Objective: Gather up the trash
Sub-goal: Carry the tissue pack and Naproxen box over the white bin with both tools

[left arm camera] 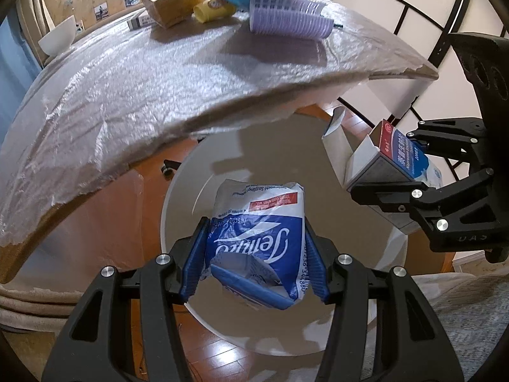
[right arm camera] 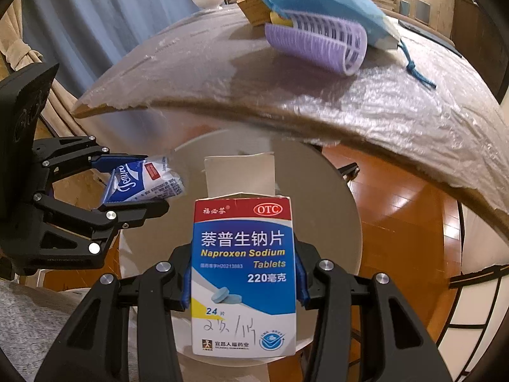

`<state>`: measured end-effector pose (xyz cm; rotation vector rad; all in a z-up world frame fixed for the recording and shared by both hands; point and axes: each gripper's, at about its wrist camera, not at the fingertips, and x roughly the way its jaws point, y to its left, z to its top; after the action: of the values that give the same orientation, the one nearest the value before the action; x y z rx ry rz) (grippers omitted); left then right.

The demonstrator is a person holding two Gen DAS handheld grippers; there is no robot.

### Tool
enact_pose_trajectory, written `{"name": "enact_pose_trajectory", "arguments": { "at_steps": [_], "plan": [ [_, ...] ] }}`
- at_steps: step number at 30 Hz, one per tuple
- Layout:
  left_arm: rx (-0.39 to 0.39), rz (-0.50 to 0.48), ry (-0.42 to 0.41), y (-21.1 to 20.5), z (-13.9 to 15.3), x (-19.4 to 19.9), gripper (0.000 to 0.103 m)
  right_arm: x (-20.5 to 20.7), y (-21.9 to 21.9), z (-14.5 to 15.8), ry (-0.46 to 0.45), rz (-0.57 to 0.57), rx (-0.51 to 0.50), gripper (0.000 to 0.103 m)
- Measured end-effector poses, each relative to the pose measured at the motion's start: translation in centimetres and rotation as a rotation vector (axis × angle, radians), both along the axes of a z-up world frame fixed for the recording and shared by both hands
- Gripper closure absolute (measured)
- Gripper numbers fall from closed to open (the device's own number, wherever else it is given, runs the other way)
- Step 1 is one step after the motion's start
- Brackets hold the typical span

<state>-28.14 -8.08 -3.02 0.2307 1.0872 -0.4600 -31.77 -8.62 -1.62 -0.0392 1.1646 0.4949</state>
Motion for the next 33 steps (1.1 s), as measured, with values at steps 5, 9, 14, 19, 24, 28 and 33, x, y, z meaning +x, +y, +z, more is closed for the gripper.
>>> {"name": "enact_pose_trajectory", "arguments": {
  "at_steps": [5, 9, 14, 19, 24, 28, 33],
  "plan": [
    [0.014, -0.001, 0.011, -0.2, -1.1, -0.2, 0.047, 0.4, 0.3, -0.8, 0.014, -0.006, -0.007, 0.057],
    [0.024, -0.004, 0.018, -0.7, -2.3, 0.1, 0.047, 0.8, 0.4, -1.4, 0.025, -0.012, -0.013, 0.057],
    [0.034, -0.003, 0.033, -1.2, -3.4, 1.0, 0.047, 1.2, 0.7, -2.2, 0.038, -0.017, -0.017, 0.057],
    [0.043, 0.002, 0.05, -1.2, -4.5, 1.9, 0.047, 1.6, 0.9, -3.0, 0.053, -0.019, -0.025, 0.057],
    [0.051, 0.005, 0.064, -1.6, -4.8, 2.5, 0.047, 2.0, 1.0, -3.9, 0.069, -0.022, -0.037, 0.057],
    [0.057, 0.005, 0.072, -1.9, -5.2, 2.9, 0.047, 2.4, 1.0, -4.3, 0.084, -0.032, -0.045, 0.057],
    [0.069, 0.004, 0.08, -2.3, -5.7, 3.6, 0.047, 2.8, 0.8, -5.0, 0.098, -0.044, -0.053, 0.057]
  ]
}}
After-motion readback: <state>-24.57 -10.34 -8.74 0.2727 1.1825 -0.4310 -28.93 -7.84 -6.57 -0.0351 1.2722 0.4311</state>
